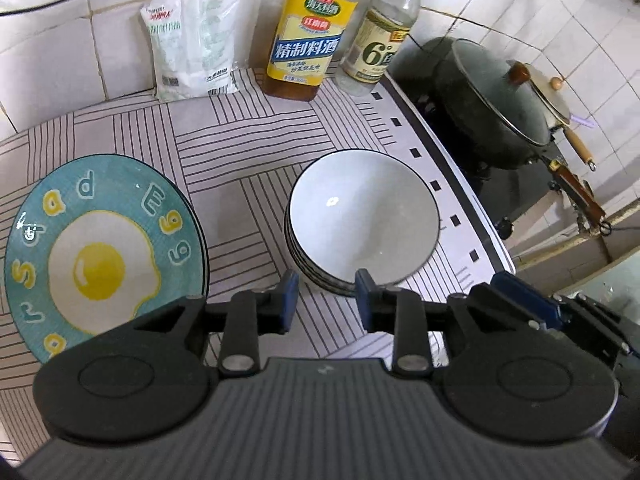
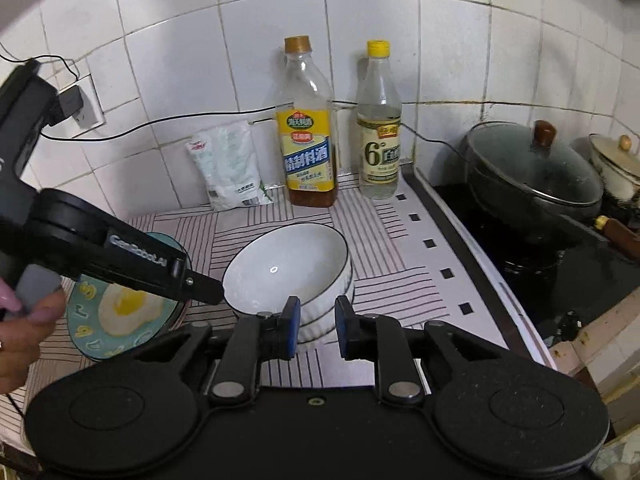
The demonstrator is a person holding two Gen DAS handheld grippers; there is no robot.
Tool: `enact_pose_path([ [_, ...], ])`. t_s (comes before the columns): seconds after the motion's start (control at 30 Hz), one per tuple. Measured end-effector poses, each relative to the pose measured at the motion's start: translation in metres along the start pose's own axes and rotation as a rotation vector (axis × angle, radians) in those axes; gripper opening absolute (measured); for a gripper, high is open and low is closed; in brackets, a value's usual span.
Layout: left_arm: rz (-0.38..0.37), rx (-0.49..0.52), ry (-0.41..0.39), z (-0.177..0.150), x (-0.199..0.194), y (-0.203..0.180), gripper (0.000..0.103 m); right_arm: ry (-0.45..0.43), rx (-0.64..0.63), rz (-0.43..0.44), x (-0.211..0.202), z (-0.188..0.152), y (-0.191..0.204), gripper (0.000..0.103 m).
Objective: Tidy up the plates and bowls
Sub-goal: 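Lower the held bowl onto the stacked white bowls and open the left gripper, then grip the rim of the three-bowl stack with the right gripper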
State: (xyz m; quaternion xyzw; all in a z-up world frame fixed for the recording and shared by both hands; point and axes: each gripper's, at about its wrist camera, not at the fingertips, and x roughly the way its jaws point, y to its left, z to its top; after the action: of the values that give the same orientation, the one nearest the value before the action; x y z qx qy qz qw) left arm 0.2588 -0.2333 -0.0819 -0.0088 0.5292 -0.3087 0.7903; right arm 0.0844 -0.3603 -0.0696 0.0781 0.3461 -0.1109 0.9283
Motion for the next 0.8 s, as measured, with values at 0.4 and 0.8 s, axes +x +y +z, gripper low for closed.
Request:
enact_pose_path([
  [0.4, -0.014, 0.007, 0.029, -0.026, -0.015, 0.009, 0.040, -0.031, -0.069, 0.016, -0.011, -0.018, 0.024, 0.048],
  [0.8, -0.088, -0.078, -0.033, -0.033, -0.006, 0.033, 0.046, 0.009, -0.089, 0.075, 0.047, -0.066, 0.013, 0.073],
])
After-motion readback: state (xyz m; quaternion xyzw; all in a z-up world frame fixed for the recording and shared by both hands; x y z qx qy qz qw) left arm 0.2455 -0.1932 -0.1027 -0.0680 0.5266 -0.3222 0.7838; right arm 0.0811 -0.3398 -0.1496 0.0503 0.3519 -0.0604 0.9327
